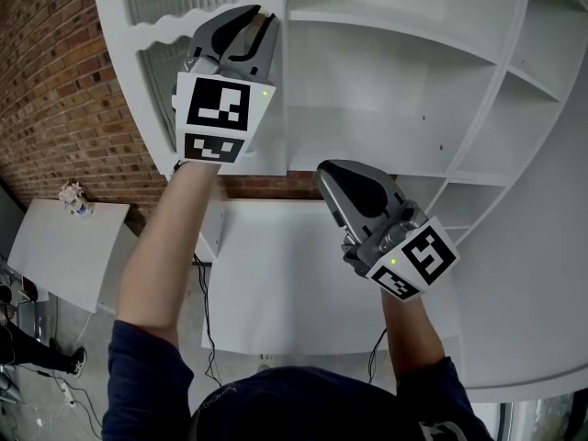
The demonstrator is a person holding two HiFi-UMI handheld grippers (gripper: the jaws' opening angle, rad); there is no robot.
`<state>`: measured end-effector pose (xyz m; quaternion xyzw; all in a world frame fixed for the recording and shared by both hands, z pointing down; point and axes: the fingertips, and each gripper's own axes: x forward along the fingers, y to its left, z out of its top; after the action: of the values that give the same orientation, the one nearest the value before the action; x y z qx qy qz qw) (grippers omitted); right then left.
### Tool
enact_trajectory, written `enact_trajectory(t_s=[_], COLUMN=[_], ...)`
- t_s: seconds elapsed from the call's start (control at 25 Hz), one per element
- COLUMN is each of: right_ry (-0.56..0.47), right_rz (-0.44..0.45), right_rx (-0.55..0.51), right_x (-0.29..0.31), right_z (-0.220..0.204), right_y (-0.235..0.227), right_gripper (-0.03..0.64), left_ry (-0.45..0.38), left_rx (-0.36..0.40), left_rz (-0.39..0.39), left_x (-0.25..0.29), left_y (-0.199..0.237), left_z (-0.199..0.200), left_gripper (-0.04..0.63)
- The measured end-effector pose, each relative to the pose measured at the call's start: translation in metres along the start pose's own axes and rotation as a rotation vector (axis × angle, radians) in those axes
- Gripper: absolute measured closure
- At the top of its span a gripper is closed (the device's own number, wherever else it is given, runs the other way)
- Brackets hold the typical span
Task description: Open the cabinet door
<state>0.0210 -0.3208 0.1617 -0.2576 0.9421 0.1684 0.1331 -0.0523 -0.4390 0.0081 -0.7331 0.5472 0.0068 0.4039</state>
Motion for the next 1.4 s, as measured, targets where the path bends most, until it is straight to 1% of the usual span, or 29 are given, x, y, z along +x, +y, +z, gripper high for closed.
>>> enact_trajectory(t_s=[0.16,0.32,0.56,0.76,1.12,1.28,1.4], right_ry=[-0.005,-0.01,-0.011,-0.01,-0.012,-0.019,-0.023], right_rz=[-0.01,-0.01,0.005,0.02,0.046,0.06,0.069], right_rx=[0.013,0.023,0.036,0.047,0.066,0.068,0.069], right_x=[0.0,-0.001,-0.002,-0.001,-0.001,-0.001,0.0], right_z=[0.0,0.002,0.007,0.011,0.013,0.018,0.019], right_y=[-0.002,0.0,0.016,0.03,0.054,0.065,0.072], right_gripper=[0.597,0.597,0.597,0.597,0.597,0.597,0.597], left_ry=[-0.003,-0.016,-0.049,-0.078,-0.121,-0.125,-0.145], left_rx=[0.005,-0.006,-0.028,-0.061,-0.117,-0.137,-0.157], left_rz=[-0.004,-0.008,-0.016,-0.021,0.003,0.004,-0.004], left_x=[-0.004,-0.01,-0.034,-0.057,-0.099,-0.115,-0.128], left_y=[0.0,-0.002,-0.002,0.005,0.016,0.021,0.024], left_z=[0.001,0.008,0.025,0.035,0.052,0.058,0.062], left_gripper=[0.518,0.518,0.521,0.522,0.52,0.52,0.52])
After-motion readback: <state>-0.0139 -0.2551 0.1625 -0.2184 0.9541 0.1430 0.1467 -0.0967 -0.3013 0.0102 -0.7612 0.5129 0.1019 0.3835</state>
